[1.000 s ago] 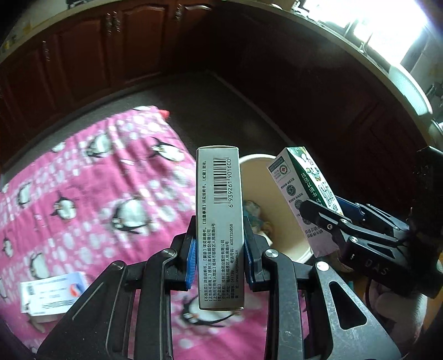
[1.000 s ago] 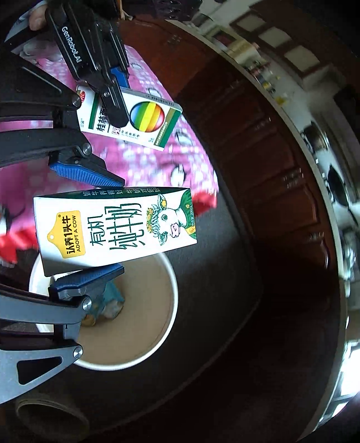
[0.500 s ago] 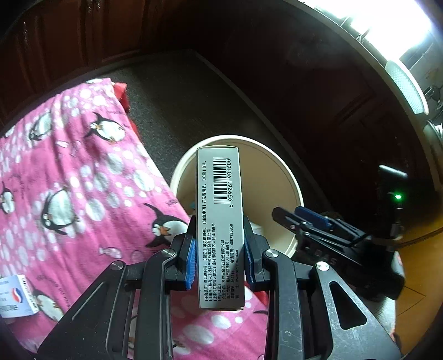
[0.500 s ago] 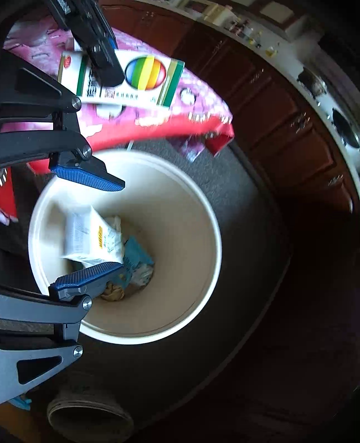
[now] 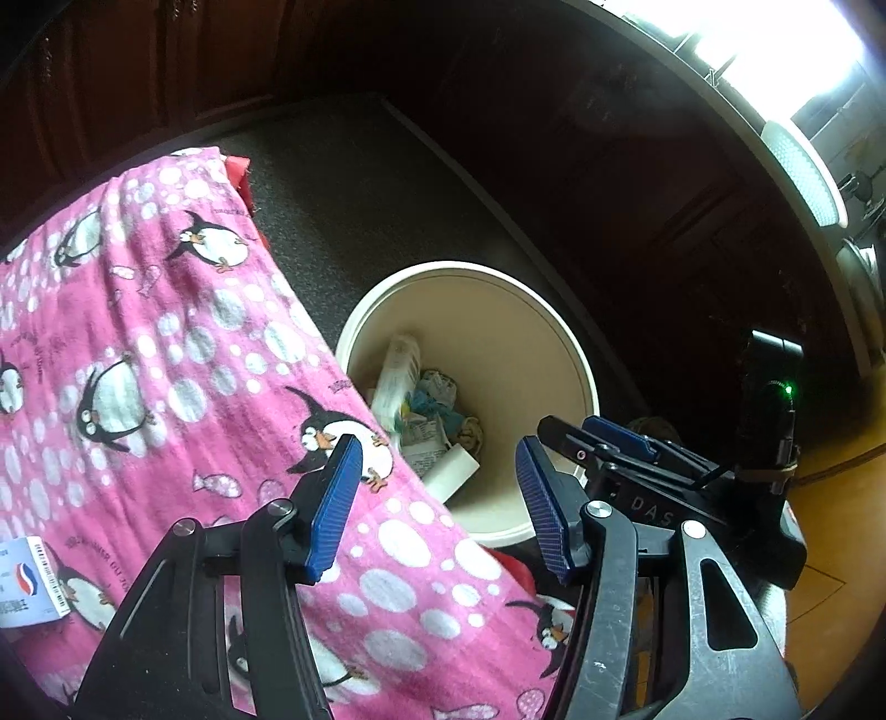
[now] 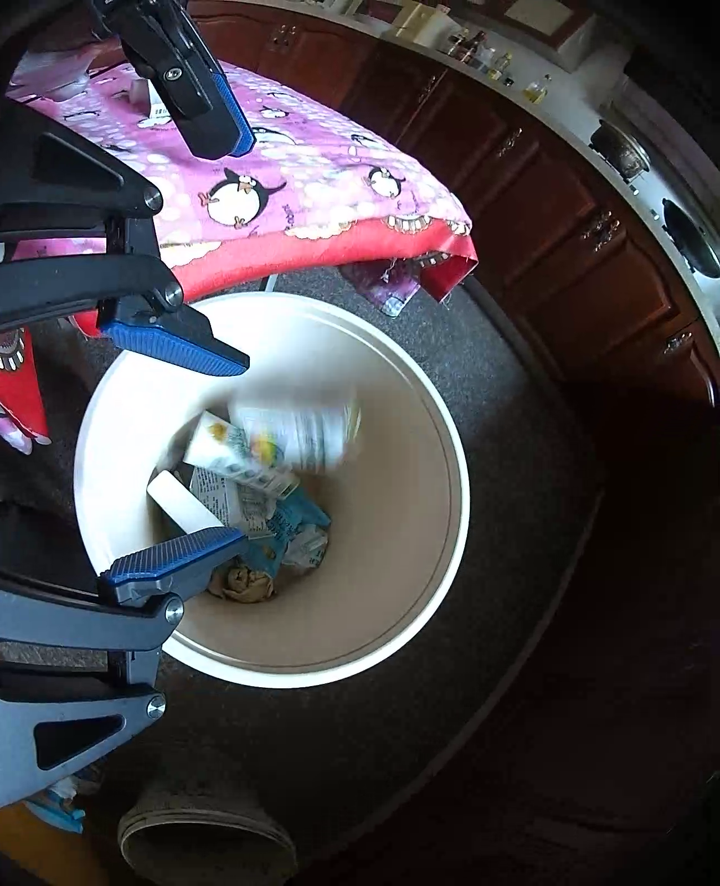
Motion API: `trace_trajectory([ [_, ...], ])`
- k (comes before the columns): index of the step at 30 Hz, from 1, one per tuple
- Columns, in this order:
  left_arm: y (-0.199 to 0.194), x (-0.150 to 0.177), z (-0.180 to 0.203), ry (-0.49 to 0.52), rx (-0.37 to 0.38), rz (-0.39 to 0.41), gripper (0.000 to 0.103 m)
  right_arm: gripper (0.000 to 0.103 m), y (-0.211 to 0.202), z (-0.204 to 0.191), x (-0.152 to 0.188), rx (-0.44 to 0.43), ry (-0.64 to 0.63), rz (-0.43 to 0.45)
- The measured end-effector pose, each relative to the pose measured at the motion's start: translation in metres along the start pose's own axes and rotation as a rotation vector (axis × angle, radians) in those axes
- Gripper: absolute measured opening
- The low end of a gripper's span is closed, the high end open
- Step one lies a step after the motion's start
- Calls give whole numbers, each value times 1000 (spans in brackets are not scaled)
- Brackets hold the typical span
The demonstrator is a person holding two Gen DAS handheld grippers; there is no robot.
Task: Collect trash
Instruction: 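Move both open grippers back over the table toward the foam block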
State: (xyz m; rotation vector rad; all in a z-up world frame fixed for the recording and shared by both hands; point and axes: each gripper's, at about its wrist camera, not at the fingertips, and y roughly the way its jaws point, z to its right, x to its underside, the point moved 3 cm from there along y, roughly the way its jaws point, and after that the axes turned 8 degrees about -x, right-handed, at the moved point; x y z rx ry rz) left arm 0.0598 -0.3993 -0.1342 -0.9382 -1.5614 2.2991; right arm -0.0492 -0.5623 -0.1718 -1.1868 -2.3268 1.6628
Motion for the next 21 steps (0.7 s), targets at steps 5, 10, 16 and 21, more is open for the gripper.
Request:
trace_trajectory([
  [5,-18,8,-9,-3,-20,24,56,55,-5,-16,3,-7,-39,4],
  [10,-43,24,-33,-23,-56,43,56,55,-16,-42,4,-33,-96,23],
  [16,-71,60,-78,-61,-127,39,56,55,-19,-88,9,-76,-192,12],
  [21,-95,90,-131,-117,-221,24,56,55,-12,-133,19,-131,-275,-17],
])
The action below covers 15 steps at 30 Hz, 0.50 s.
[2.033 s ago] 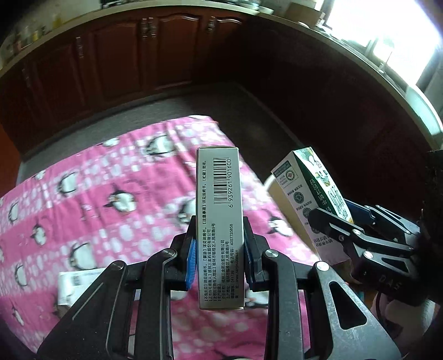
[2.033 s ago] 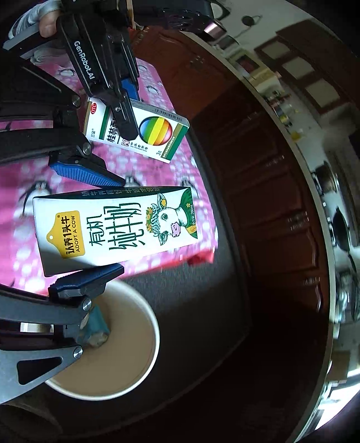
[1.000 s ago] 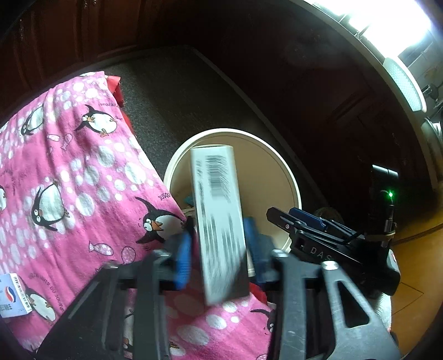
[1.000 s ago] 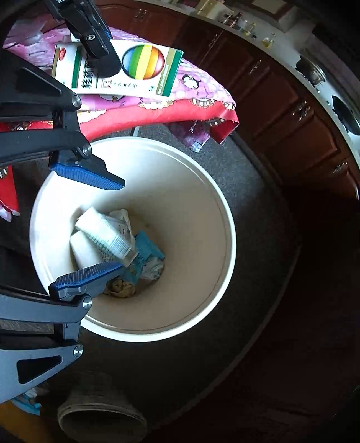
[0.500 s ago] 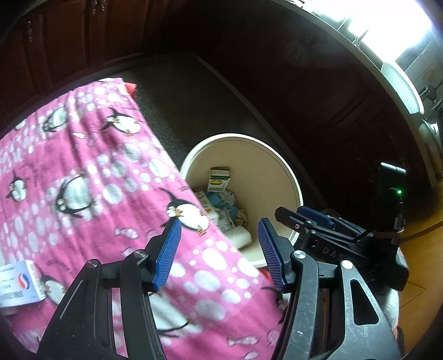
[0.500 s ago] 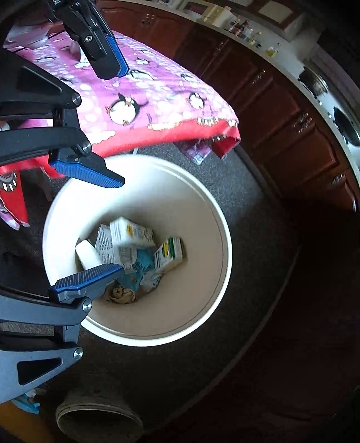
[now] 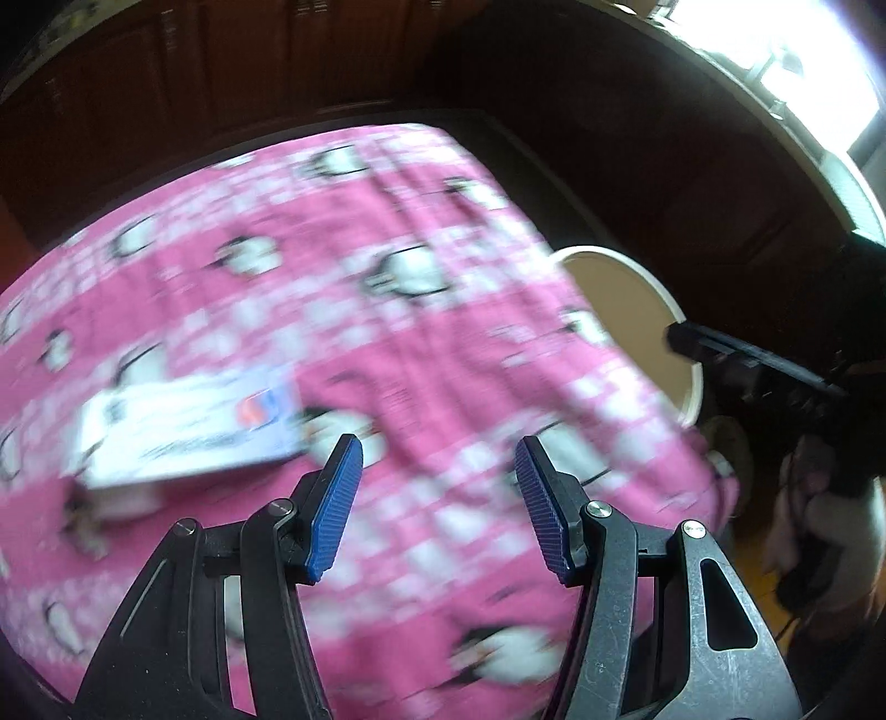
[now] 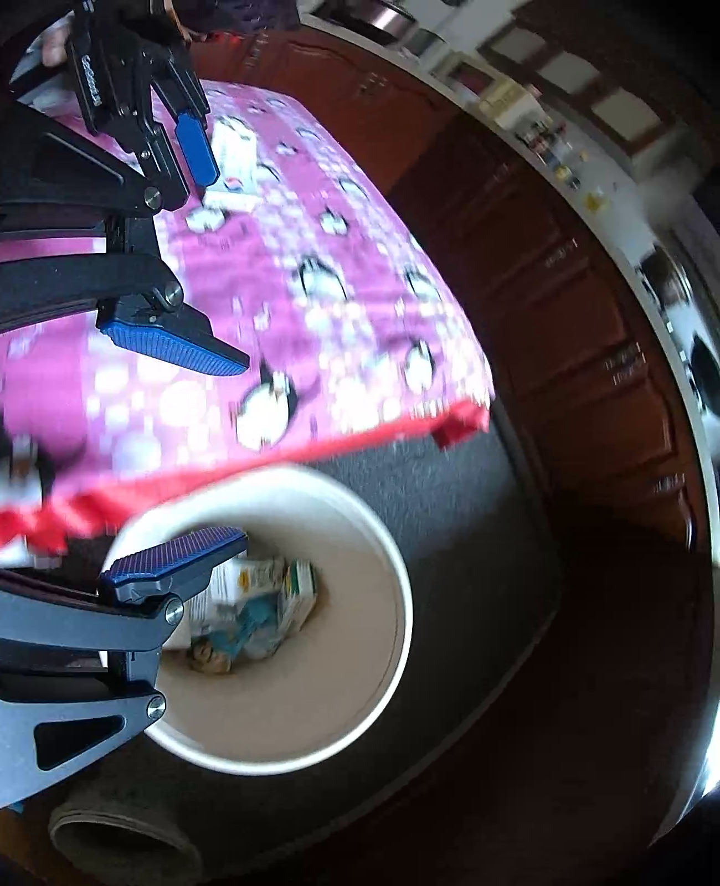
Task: Collect trash
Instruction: 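Move both open grippers back over the table toward the foam block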
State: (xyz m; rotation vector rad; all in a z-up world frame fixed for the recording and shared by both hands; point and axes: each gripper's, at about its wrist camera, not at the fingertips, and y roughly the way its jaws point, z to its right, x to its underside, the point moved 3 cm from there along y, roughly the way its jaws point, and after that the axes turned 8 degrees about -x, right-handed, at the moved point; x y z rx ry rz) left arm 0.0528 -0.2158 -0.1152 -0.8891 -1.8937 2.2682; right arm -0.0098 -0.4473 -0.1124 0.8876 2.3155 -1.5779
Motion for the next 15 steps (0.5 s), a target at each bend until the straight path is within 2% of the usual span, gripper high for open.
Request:
trace_trajectory([
  [5,-8,22,-53,-58,-92,-15,56,55,20,-41,0,-62,-71,-45],
  [9,-10,35,-90,-126,-136,-33,56,55,40,-77,4,-117,-134,-97],
  [15,-3,29,-110,-178,-158,-41,56,55,67,-114,12,-138,-212,-161],
])
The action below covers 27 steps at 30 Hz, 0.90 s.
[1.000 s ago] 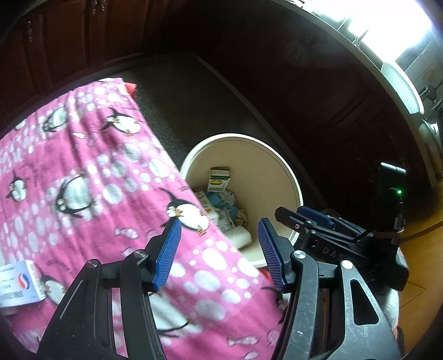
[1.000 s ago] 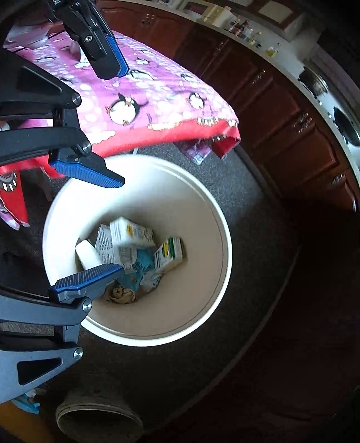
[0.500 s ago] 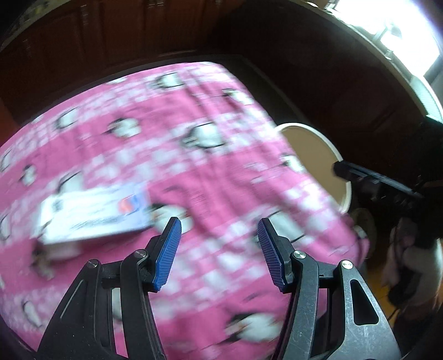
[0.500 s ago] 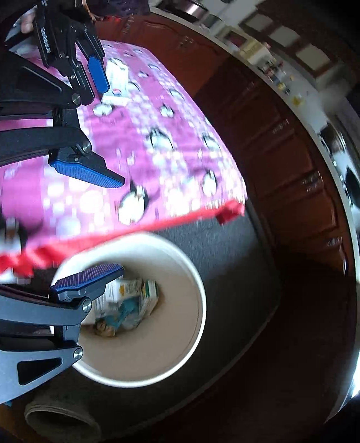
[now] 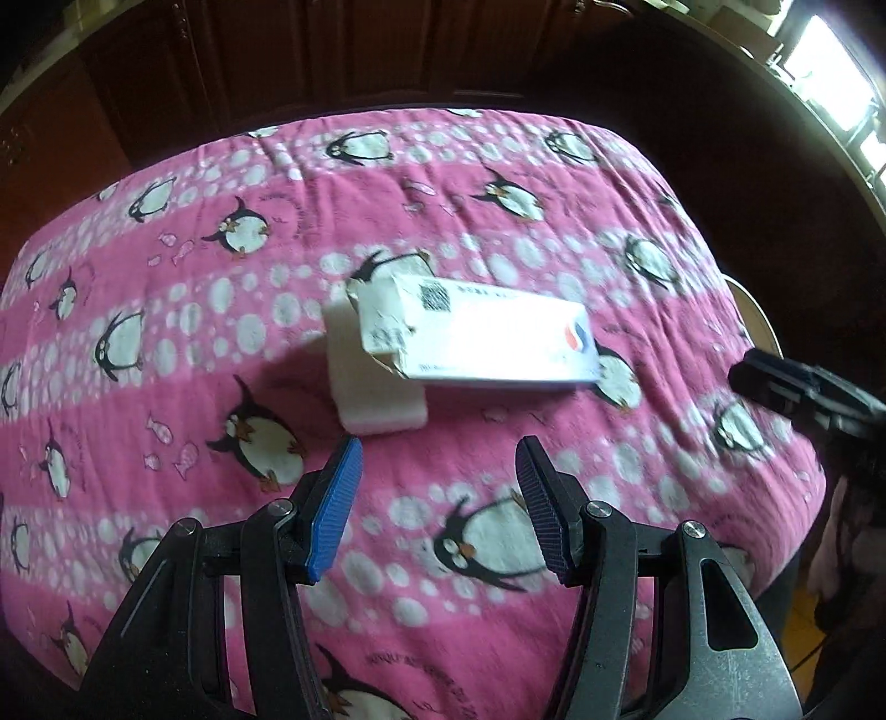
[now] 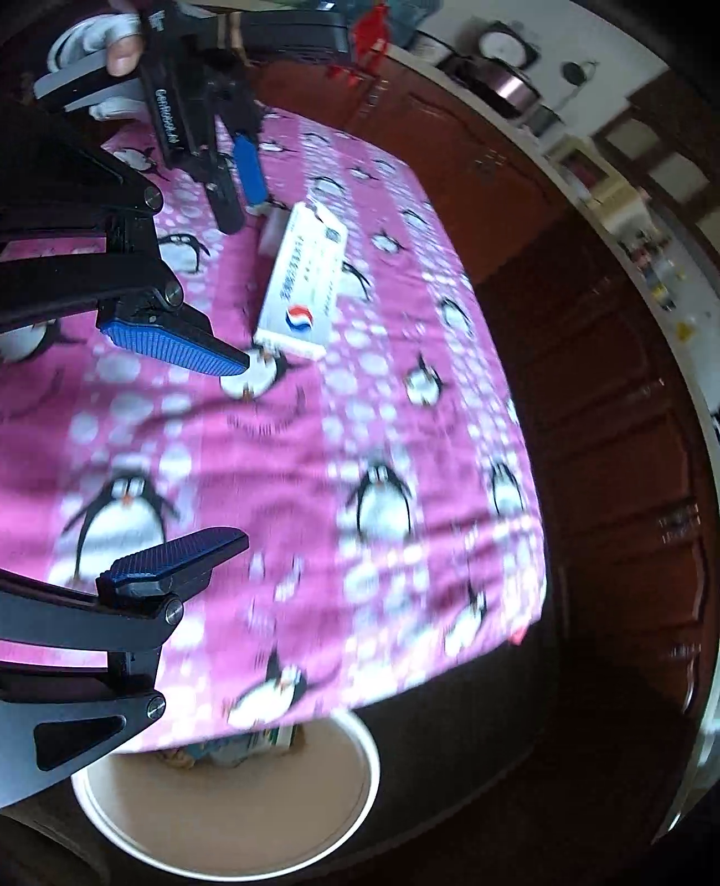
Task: Collect trash
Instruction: 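Move both open grippers back over the table toward the foam block, then grasp the white foam block with the left gripper while the right gripper grasps the blue-white medicine box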
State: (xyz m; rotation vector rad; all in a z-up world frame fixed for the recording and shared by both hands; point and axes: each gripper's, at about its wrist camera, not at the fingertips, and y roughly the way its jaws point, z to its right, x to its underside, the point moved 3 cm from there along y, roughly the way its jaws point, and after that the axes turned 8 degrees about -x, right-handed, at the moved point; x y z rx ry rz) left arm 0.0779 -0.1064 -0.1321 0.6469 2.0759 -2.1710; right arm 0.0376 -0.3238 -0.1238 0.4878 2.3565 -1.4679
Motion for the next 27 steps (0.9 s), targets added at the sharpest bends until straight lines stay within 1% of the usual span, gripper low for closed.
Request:
trace_trajectory([
  [6,15,-23,5,18,-38,-6,56,55,13,-8,-2,-1,-9,-23],
  [9,21,-37,3,11,-44,6,56,55,14,-7,-3,-1,-5,-25],
  [15,29,-73,-1,-22,3,46,56,55,15,-3,-7,-5,10,-28],
  [18,33,-83,-8,-47,8,43,56,57,17,-7,-11,-17,6,-31],
  [21,26,-81,-17,-68,24,36,56,63,21,-19,-14,-37,-30,-32],
  [24,17,-70,-27,-58,5,24,56,63,34,-32,-20,-51,-78,-49],
  [27,14,-49,-38,-52,-15,-12,56,63,46,-41,-27,-54,-105,-62],
])
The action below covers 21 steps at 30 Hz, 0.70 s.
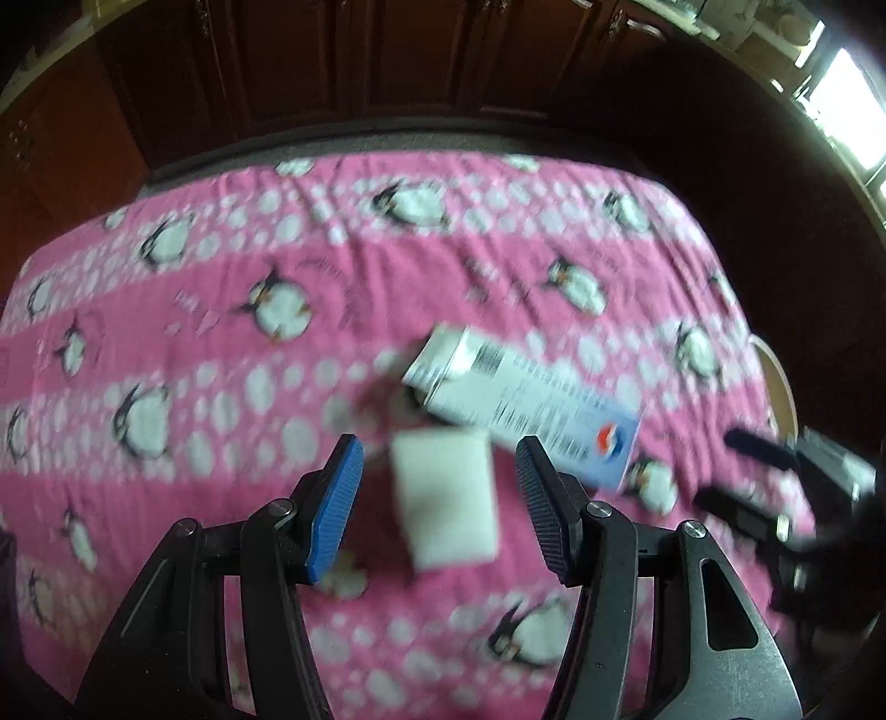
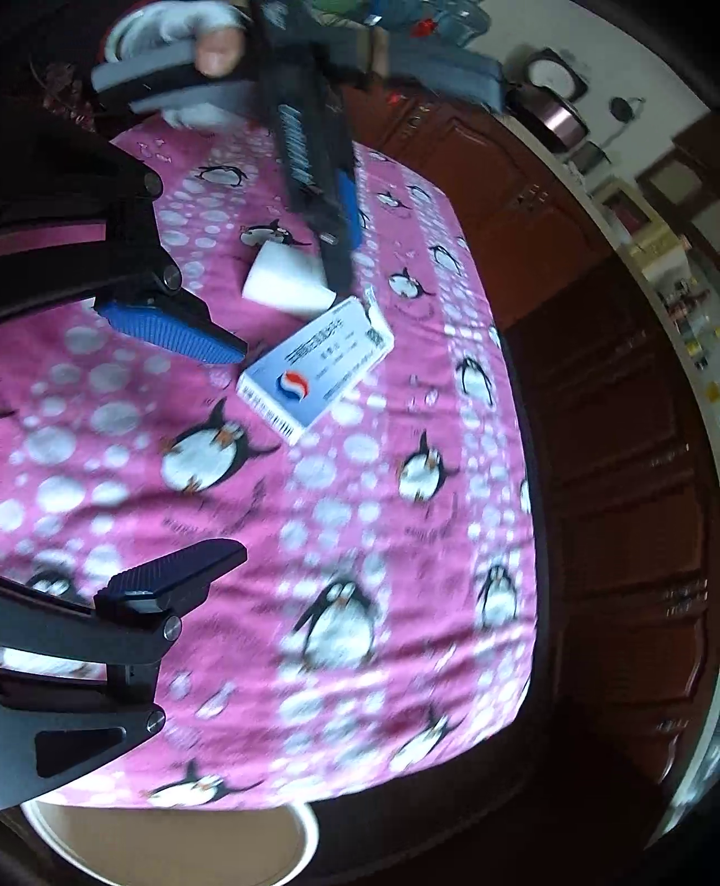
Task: Collect trash
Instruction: 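Grasp the white foam block with the left gripper while the right gripper grasps the blue-white medicine box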
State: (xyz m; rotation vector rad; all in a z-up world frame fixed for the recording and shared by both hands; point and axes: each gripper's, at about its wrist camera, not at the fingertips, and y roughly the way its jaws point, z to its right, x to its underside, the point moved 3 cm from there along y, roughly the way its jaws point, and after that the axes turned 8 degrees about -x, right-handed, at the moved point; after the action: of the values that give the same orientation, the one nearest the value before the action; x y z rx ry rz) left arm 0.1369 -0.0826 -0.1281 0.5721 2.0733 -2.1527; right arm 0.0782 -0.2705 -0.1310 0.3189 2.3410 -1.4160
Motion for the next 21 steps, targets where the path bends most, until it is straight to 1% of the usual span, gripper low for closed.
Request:
trace_trajectory([
  [4,9,18,-1,17,-11,-46,56,63,9,-1,-7,-16,21,-2],
  [7,18,19,1,-3,-4,-50,57,63,12,-3,-8,-18,22,-6],
  [11,24,17,6,-3,1,-44,58,63,12,-6,-7,-10,12,-11],
  [13,25,17,10,-4,22,-51,58,63,13,-5,-7,-9,15,-8],
  [17,17,19,12,4,50,-36,58,64,13,-1,-7,-12,29,-4],
  [20,12,18,13,6,85,-24,58,64,10,4,-7,-9,41,1],
  [21,12,17,14,13,73,-19,58,64,9,5,-8,-10,45,3],
])
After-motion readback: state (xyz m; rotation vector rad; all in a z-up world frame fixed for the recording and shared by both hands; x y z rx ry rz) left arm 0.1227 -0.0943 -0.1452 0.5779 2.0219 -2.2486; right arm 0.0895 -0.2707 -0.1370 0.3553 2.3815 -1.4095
